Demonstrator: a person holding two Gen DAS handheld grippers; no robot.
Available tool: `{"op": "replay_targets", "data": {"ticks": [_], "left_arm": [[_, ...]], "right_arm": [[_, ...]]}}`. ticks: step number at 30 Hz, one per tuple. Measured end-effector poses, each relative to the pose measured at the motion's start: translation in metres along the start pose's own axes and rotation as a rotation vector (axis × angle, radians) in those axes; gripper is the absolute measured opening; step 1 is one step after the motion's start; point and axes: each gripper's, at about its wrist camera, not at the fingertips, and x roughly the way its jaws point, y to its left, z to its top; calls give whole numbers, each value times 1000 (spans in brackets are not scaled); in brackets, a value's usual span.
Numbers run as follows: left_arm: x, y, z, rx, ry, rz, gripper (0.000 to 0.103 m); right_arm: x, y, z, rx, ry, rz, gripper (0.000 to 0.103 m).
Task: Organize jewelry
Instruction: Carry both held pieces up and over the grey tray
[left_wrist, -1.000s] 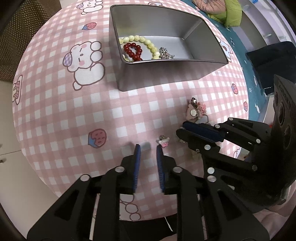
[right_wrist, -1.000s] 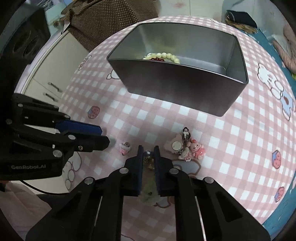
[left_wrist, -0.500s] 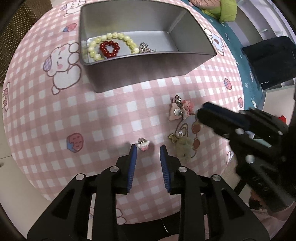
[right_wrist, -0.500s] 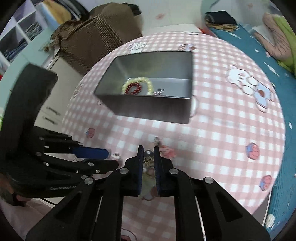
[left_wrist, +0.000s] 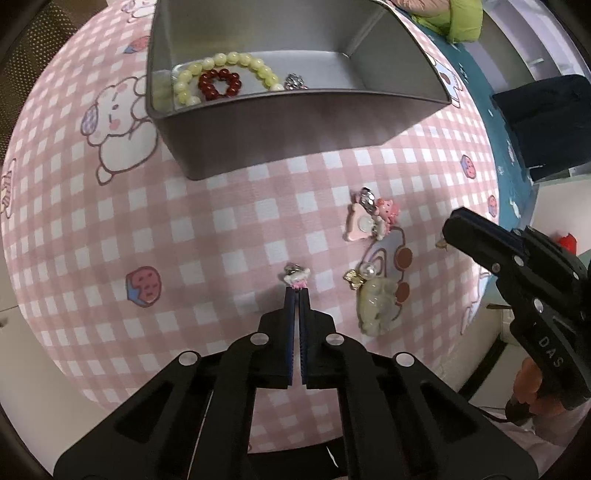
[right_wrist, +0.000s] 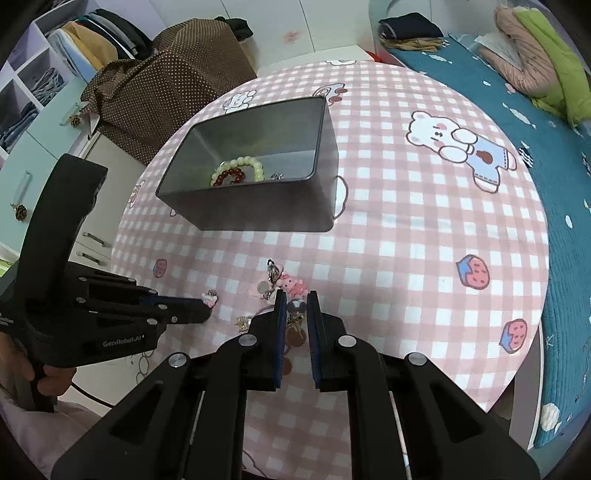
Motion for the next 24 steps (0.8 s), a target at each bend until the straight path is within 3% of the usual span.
{"op": "replay_targets", "data": {"ticks": [4, 6, 13, 15, 24], "left_arm": [[-4, 4, 2, -7, -9, 5, 6], [-4, 6, 6, -19, -3, 21, 19], [-3, -3, 15, 10, -22, 40, 18], [-3, -6, 14, 23, -27, 59, 12], [-5, 0, 14, 16, -28, 38, 12]], "right_arm": [[2, 0, 3, 2, 3, -3, 10], [1, 0, 3, 7, 2, -1, 10], [2, -2, 2, 15, 7, -6, 10], [3, -4, 2, 22, 9, -6, 10], [-1, -5, 6, 29, -5, -11, 10]]}}
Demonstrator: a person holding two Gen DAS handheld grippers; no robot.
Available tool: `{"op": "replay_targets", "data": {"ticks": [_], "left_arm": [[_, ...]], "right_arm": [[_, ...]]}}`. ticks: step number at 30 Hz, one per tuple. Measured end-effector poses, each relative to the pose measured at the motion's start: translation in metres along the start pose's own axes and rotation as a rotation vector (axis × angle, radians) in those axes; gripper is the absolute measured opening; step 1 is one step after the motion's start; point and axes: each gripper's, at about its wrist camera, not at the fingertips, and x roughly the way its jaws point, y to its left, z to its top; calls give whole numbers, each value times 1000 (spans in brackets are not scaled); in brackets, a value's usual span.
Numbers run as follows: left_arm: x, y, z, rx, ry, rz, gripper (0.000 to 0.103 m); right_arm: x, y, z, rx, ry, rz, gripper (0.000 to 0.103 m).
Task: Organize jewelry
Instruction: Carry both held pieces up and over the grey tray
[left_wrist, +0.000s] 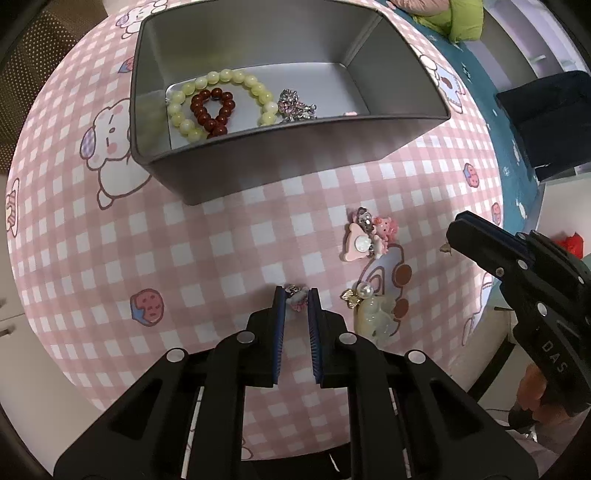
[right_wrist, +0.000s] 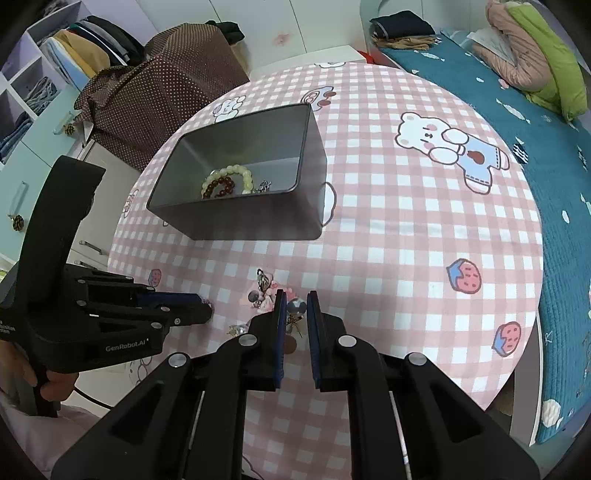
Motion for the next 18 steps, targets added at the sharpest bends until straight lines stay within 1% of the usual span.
{"op": "replay_targets", "data": {"ticks": [6, 8, 12, 18], "left_arm": [[-24, 0, 1, 13, -51, -17, 12], [-38, -1, 0, 25, -80, -24, 12], [-62, -4, 4, 43, -138, -33, 12], [-90, -3, 16, 44, -201, -33, 12]], "right_arm": [[-5, 3, 7, -16, -17, -7, 10], [-9, 4, 12, -24, -27, -7, 10], [-21, 8, 24, -47, -60, -9, 10], [-36, 17, 46, -85, -114, 2, 10]]}}
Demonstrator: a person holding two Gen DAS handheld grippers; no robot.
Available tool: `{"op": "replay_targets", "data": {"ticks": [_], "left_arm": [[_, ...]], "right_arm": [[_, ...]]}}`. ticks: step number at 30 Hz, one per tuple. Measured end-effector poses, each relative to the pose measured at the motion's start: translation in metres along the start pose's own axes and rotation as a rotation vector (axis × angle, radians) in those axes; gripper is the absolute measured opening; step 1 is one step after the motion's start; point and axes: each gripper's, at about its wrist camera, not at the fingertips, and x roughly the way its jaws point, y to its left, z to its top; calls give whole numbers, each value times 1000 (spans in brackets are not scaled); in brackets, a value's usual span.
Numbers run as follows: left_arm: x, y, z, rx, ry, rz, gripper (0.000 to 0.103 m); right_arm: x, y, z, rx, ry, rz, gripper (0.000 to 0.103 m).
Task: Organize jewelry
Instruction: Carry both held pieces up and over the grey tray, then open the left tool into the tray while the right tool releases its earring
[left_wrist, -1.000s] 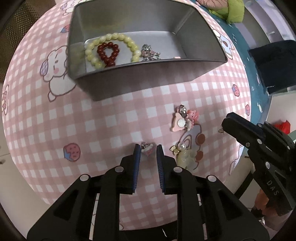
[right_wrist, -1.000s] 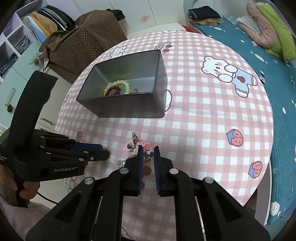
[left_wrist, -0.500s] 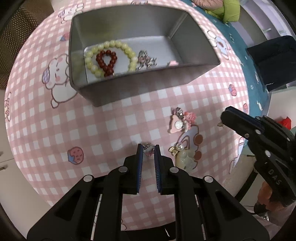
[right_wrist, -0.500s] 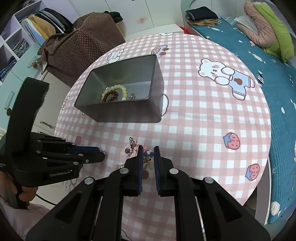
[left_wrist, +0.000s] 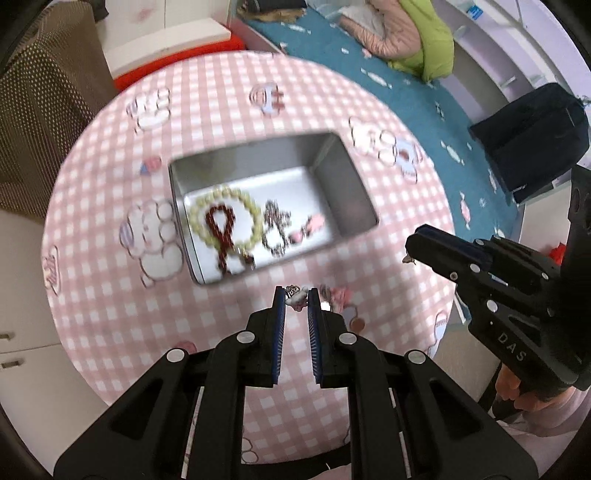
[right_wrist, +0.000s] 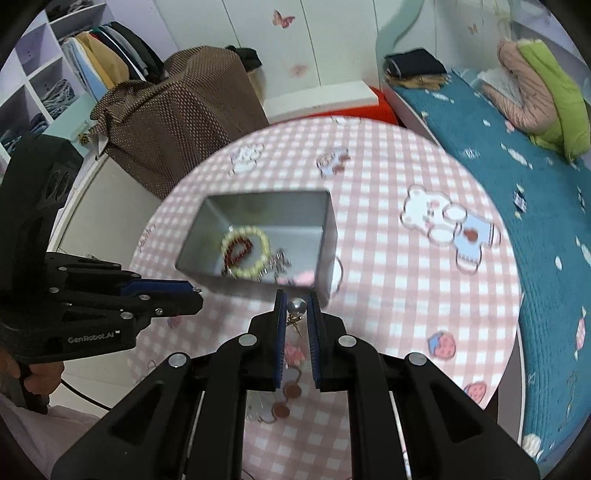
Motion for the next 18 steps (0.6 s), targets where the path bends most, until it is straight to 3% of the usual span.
{"op": "replay_targets", "data": {"ticks": [9, 18], "left_arm": [[-2, 1, 34, -34, -46, -13, 12], [22, 5, 45, -43, 14, -40, 12]], "right_arm": [[8, 11, 27, -46, -21, 29, 10], [39, 12, 30, -61, 73, 38, 12]]}}
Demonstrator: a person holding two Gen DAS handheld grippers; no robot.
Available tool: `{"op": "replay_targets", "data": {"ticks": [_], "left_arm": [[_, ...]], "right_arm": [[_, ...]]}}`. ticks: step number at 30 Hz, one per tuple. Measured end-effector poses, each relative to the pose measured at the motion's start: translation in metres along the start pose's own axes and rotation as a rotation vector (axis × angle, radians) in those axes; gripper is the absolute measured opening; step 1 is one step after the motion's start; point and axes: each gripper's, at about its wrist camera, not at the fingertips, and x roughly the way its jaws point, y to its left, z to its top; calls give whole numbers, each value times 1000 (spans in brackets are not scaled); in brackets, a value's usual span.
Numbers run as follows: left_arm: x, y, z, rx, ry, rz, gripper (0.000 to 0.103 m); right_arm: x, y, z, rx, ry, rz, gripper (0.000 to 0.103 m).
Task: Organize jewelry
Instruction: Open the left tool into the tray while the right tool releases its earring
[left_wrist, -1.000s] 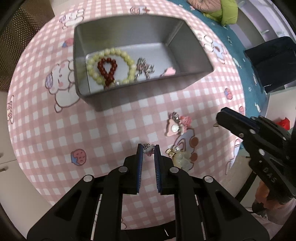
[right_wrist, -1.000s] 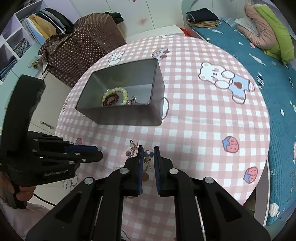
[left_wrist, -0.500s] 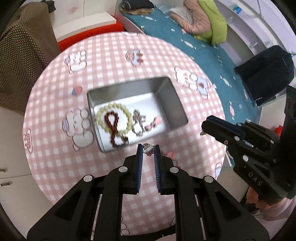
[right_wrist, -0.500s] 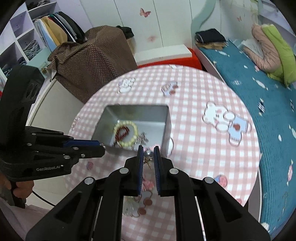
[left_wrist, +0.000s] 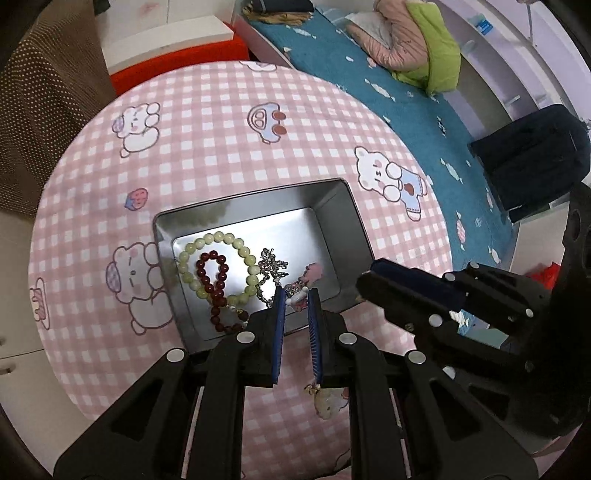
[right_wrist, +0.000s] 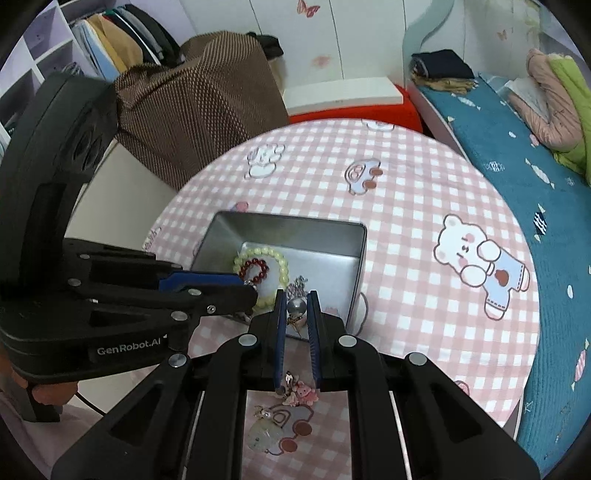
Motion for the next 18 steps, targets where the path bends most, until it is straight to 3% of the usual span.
{"op": "replay_targets", "data": {"ticks": [15, 18], "left_arm": [[18, -6, 1, 19, 55, -7, 13], [16, -7, -2, 19, 52, -3, 18]], "right_arm": [[-13, -21, -7, 82, -8, -68, 28], [-16, -22, -10, 88, -12, -77, 30]]}}
